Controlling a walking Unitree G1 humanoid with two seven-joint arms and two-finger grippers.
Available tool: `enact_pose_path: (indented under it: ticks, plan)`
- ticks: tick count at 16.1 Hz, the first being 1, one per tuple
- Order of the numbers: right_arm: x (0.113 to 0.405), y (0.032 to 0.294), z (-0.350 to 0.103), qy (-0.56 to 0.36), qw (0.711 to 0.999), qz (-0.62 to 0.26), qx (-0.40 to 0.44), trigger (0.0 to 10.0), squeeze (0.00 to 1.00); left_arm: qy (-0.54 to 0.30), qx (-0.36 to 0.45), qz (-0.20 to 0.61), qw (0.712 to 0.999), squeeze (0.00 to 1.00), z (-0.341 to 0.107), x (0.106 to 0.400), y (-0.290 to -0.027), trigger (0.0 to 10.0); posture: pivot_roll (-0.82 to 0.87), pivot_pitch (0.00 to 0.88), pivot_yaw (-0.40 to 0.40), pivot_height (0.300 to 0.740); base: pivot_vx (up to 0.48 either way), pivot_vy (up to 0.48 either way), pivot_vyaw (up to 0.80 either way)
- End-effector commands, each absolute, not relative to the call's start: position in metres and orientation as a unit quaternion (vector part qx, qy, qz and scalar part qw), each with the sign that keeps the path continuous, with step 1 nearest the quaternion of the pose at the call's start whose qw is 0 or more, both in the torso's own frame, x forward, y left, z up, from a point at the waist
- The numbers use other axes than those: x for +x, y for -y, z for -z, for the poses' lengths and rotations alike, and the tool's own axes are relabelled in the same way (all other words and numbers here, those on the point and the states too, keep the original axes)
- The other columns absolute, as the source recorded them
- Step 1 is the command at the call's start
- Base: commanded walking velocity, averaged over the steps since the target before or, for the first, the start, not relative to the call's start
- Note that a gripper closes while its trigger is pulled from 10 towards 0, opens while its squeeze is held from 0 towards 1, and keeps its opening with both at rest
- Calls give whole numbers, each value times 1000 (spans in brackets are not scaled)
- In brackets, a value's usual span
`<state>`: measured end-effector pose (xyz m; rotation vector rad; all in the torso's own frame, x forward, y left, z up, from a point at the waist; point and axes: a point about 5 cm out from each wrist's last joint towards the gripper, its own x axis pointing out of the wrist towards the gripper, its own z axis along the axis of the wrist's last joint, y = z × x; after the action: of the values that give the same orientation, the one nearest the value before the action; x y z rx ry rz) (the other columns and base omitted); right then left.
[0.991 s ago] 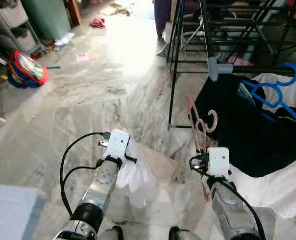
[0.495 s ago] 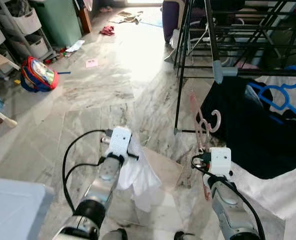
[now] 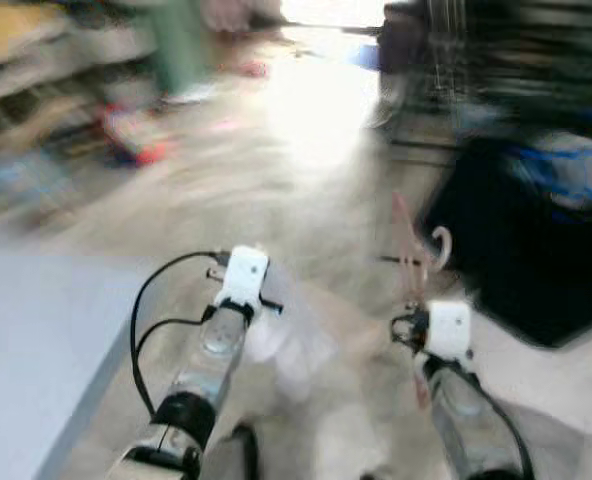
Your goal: Hang hanger
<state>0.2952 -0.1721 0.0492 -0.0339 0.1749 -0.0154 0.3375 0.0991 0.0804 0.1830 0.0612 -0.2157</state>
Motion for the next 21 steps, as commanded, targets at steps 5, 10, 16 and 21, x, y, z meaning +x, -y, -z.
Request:
enact_pose_path:
  ticks: [5,10,16,21]
  plan:
    - [295,165,-51,-82,997,1,-13,10000,0,-37,93,101,990,0,-76,335,-104,10000,6,162,64,740,-380,0,0]
    - [295,169,-66,-65,997,23,-18,10000,0,-11,72,131,989,0,-90,337,-106,10000,2,192,72,740,-52,0,0]
    - [292,165,-69,-77,996,28,-20,10000,0,3,46,173,984,0,-101,333,-98,10000,6,224,78,740,0,0,0]
    - [287,166,-65,-94,995,29,-25,10000,0,-15,46,181,982,0,-93,326,-100,10000,4,237,79,740,0,-209,-352]
